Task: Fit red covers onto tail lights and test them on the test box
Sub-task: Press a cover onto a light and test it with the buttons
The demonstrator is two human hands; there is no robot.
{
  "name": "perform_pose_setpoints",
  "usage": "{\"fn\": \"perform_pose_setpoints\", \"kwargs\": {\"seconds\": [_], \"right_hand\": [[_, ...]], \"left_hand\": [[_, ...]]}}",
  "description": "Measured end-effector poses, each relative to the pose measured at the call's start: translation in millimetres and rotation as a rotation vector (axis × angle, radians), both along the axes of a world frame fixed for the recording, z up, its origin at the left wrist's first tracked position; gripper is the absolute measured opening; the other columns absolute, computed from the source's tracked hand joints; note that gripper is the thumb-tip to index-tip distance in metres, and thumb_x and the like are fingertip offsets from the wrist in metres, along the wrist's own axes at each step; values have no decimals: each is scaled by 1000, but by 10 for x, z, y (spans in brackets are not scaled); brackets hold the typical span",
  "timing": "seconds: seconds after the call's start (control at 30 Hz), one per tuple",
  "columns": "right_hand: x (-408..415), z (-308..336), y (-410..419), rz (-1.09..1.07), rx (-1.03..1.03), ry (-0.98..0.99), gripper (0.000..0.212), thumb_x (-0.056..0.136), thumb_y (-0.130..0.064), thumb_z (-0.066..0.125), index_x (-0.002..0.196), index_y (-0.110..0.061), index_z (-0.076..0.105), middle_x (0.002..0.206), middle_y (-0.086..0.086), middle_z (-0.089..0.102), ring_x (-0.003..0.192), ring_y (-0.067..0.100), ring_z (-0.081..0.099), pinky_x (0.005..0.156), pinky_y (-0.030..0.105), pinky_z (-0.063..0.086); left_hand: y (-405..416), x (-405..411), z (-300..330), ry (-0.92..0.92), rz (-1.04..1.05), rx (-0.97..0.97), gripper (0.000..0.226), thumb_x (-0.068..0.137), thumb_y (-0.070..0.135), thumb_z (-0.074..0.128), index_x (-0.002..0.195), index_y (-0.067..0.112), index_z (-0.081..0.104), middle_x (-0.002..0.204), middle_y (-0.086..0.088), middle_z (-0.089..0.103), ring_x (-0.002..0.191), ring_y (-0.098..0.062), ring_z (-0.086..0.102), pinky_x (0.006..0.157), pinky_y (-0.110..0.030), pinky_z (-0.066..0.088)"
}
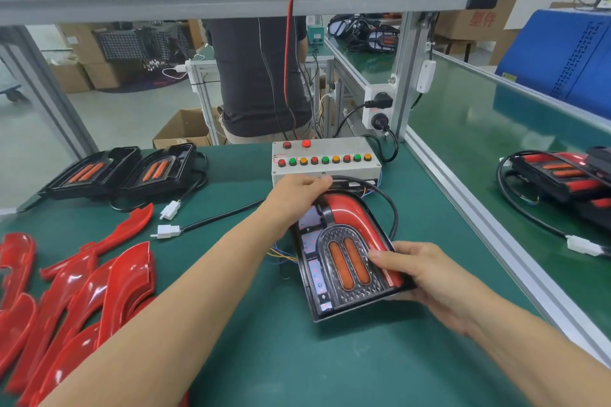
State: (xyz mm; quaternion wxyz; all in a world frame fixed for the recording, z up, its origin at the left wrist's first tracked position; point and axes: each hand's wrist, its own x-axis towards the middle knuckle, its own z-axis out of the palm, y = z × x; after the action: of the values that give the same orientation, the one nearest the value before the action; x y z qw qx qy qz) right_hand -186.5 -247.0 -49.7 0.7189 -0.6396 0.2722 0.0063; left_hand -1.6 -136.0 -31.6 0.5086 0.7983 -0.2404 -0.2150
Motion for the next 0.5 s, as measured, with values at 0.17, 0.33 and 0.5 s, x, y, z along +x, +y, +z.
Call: {"fn": "perform_pose_setpoints", "kwargs": {"seconds": [0.17, 0.33, 0.5], "right_hand": [[25, -80, -39, 30, -64, 6, 38, 79, -37, 68, 102, -7, 71, 94, 9, 76, 78, 15, 70, 72, 30, 57], [26, -152, -82, 61, -90, 6, 49, 69, -48, 68, 101, -11, 74, 95, 9, 76, 84, 19, 72, 73, 31, 55], [48, -167, -69, 73, -103, 6, 48, 67, -46, 68, 99, -12, 75, 95, 10, 76, 88, 22, 71, 77, 35, 55]], "left_hand": [[452, 224, 240, -121, 105, 96, 17, 77, 0, 63, 74, 16, 69, 52, 4, 58, 45, -6, 47, 42, -9, 35], [1182, 586, 417, -269, 336, 245, 27, 73, 1, 61, 61, 24, 66, 67, -4, 67, 56, -16, 55, 60, -21, 49], [1799, 964, 352, -375, 506, 606, 12, 75, 9, 68, 75, 21, 68, 95, -9, 70, 91, -29, 63, 89, -42, 52]]}}
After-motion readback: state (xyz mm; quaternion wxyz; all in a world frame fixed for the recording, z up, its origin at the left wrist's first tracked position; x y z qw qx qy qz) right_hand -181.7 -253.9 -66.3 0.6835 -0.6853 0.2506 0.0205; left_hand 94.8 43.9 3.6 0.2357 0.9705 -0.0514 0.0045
